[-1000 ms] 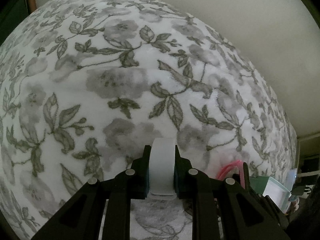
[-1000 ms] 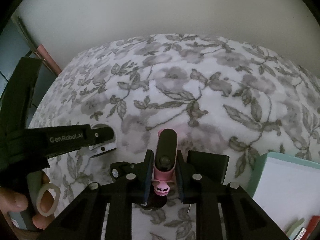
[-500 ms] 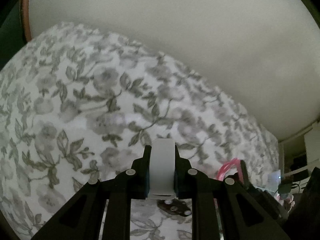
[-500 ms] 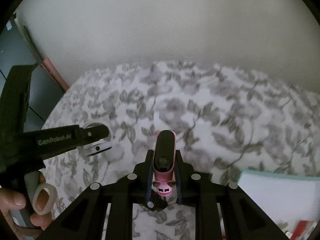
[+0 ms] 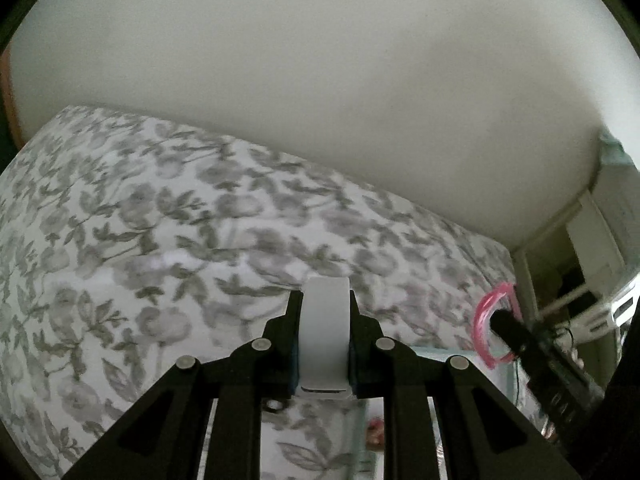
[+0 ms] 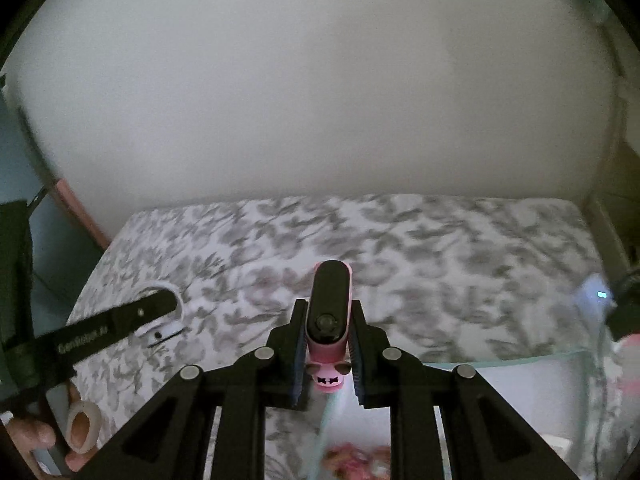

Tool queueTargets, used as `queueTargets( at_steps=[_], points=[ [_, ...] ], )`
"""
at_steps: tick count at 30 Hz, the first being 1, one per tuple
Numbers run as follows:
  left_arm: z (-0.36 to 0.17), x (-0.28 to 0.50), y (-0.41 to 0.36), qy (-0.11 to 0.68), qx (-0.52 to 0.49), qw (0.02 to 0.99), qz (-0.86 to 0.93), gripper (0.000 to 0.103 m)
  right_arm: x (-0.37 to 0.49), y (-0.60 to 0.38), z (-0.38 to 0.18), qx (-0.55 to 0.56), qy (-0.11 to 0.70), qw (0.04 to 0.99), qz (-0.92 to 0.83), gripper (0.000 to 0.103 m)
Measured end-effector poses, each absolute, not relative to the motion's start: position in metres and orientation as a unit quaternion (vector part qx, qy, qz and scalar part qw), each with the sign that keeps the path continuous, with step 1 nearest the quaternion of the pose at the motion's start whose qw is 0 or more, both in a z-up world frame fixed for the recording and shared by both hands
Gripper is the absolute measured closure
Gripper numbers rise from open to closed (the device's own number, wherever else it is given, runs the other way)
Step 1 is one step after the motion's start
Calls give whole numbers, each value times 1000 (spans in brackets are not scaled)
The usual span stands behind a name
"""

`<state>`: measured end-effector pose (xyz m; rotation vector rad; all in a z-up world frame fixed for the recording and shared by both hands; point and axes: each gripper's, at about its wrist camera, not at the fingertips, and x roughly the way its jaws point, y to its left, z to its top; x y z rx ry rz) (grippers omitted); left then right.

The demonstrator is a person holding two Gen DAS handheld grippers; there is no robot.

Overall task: Organize rigid objects
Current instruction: 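Carry the watch and pink lighter into the tray and open both grippers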

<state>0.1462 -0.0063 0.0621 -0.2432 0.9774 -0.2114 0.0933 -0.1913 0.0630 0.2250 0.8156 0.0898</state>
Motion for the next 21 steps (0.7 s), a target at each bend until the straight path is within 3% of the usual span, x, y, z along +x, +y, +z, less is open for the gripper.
queueTargets(
  at_steps=[7, 21],
  points=[
    [48, 139, -64, 494, -82, 852, -151, 84, 82, -249, 59, 105, 422, 899, -48, 83],
    [-15, 128, -138, 567, 1, 805, -175, 84, 80, -303, -9, 116, 520, 838, -122, 83]
  ],
)
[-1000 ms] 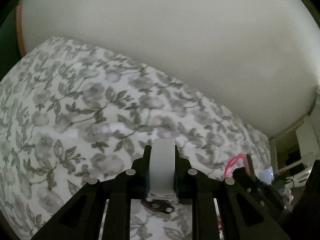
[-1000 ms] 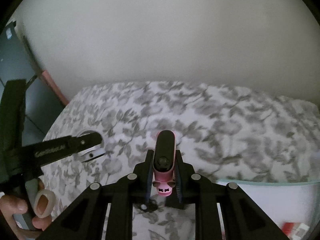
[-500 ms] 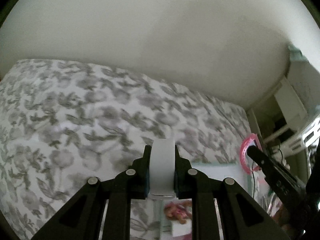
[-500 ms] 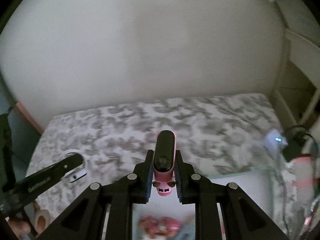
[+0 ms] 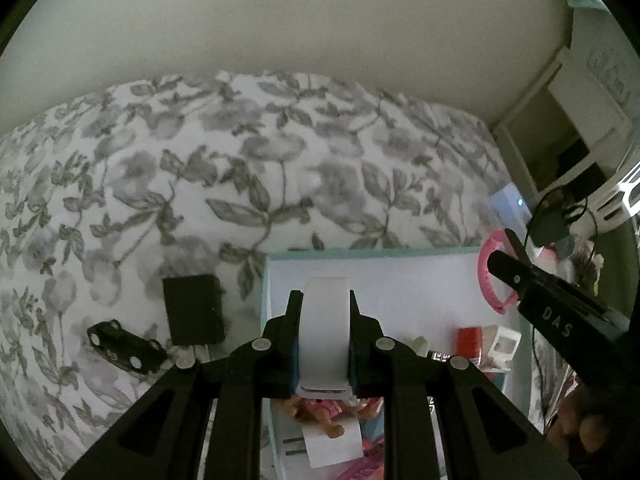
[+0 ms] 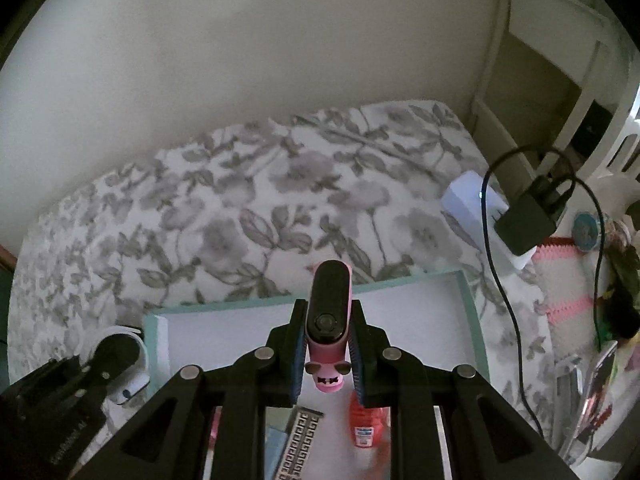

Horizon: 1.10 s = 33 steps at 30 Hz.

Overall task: Organize rigid objects
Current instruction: 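Carry the watch and pink lighter into the tray and open both grippers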

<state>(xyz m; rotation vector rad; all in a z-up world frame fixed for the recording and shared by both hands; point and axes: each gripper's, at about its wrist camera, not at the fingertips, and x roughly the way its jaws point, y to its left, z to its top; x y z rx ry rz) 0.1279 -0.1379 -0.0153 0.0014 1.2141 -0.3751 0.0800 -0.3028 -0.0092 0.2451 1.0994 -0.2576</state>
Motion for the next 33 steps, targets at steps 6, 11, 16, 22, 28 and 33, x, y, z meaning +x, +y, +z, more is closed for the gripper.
queueTargets(
  at_steps=[6, 11, 16, 22, 28, 33],
  points=[
    [-27, 129, -140, 580, 4, 797, -168, 84, 84, -306, -28, 112, 544, 822, -123, 83],
    [-37, 131, -141, 591, 9, 790, -164, 84, 86, -306, -44, 109, 563, 810, -122, 83],
    [-43, 130, -143, 599, 17, 786, -155, 84, 88, -305, -54, 123, 577, 800, -110, 82],
    [-41, 132, -140, 599, 18, 788, -145, 72, 89, -303, -59, 125, 586, 793, -109, 81],
    [-29, 135, -134, 590, 11, 795, -141, 67, 91, -302, -54, 120, 581, 797, -112, 55],
    [-6, 135, -123, 567, -7, 812, -137, 65, 91, -296, -28, 108, 557, 816, -108, 49]
  ],
)
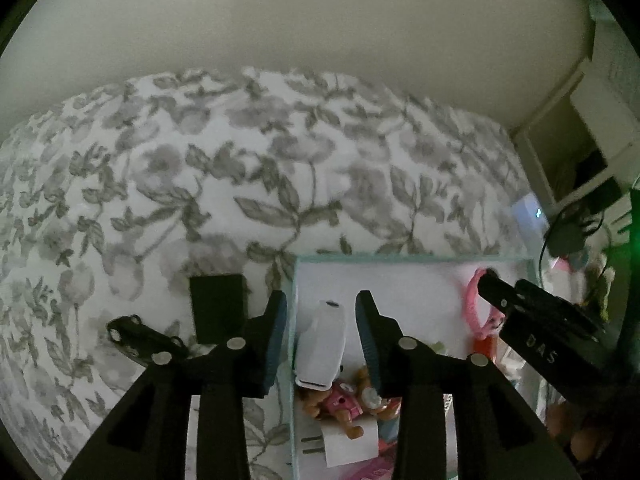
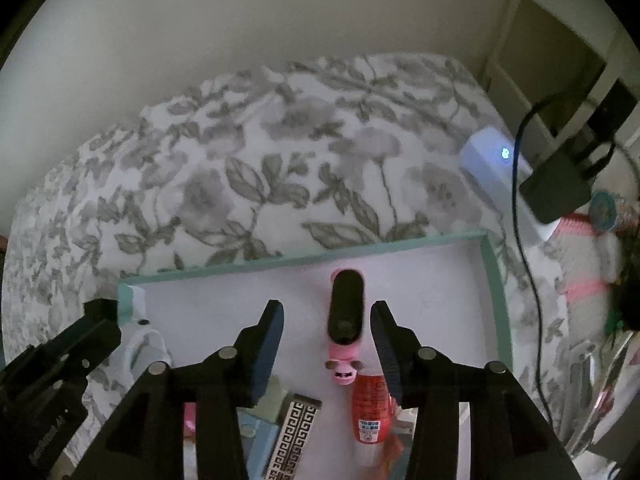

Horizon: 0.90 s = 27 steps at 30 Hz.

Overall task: Organize rigid objects
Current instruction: 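Carry the watch and pink lighter into the tray and open both grippers, then move the left gripper to the black toy car while the right gripper moves to the charger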

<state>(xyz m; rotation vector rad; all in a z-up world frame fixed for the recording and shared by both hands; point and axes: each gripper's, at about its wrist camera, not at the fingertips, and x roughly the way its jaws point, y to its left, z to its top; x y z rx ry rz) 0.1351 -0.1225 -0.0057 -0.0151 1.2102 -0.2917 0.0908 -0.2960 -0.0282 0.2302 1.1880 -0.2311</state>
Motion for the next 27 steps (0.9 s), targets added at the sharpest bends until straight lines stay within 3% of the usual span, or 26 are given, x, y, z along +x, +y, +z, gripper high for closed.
queueTargets(
  at_steps=[3, 5, 10, 12, 13, 16, 19, 23, 27],
  points=[
    [9, 134, -116, 549, -18, 824, -134, 54, 89, -291, -8, 104, 534, 833, -105, 38],
    [20, 133, -111, 537, -25, 833, -129, 49, 88, -287, 5, 100, 518, 843, -102, 37],
    [36, 133, -99, 517, -35, 847, -114, 48, 83, -282, 31, 101, 486, 863, -97, 28],
    [40, 133, -93, 509, -38, 853, -103, 41, 83, -282, 36, 105, 477, 867, -93, 25],
    [42, 134, -89, 506, -40, 856, -98, 32, 82, -282, 38, 107, 473, 870, -92, 23],
    [46, 136, -78, 494, -42, 865, -78, 29, 78, -283, 45, 115, 459, 877, -90, 18],
    [46, 138, -68, 487, -44, 870, -61, 19, 77, -283, 47, 122, 450, 880, -87, 14],
    [47, 142, -52, 479, -54, 875, -38, 15, 77, -282, 45, 124, 446, 882, -85, 0],
    [45, 146, -36, 478, -64, 876, -14, 9, 80, -279, 40, 133, 445, 882, -74, 0]
  ],
)
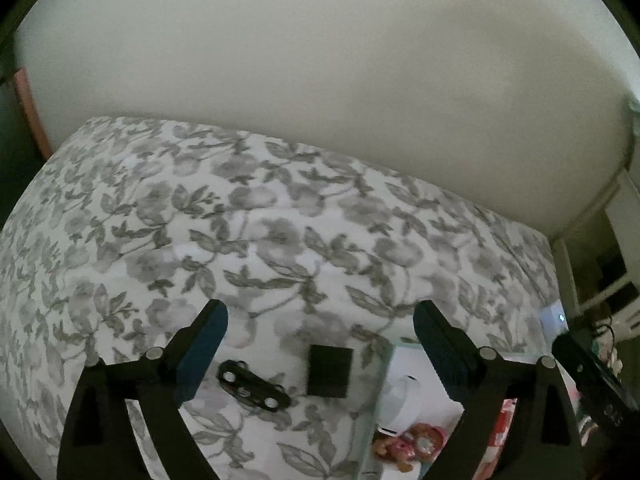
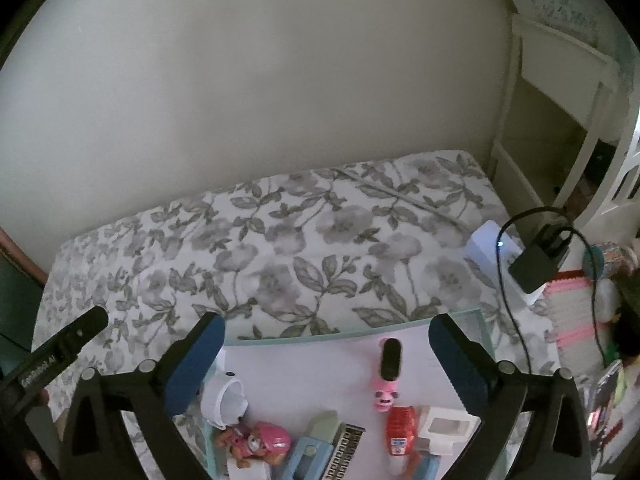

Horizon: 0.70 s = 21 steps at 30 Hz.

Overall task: Organize rigid objects
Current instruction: 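Move the left gripper to the black toy car while the right gripper moves to the charger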

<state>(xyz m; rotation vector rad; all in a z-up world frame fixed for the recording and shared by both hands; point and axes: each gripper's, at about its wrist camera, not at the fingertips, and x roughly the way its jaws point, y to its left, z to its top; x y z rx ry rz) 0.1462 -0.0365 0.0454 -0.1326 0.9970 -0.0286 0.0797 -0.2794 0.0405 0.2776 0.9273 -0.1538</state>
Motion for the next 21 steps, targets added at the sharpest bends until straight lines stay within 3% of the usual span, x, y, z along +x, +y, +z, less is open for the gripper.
queueTargets(
  at_steps=[21],
  points=[
    [22, 157, 94, 495, -147, 851, 99, 8, 115, -156, -9, 73, 506, 858, 47, 0]
  ],
)
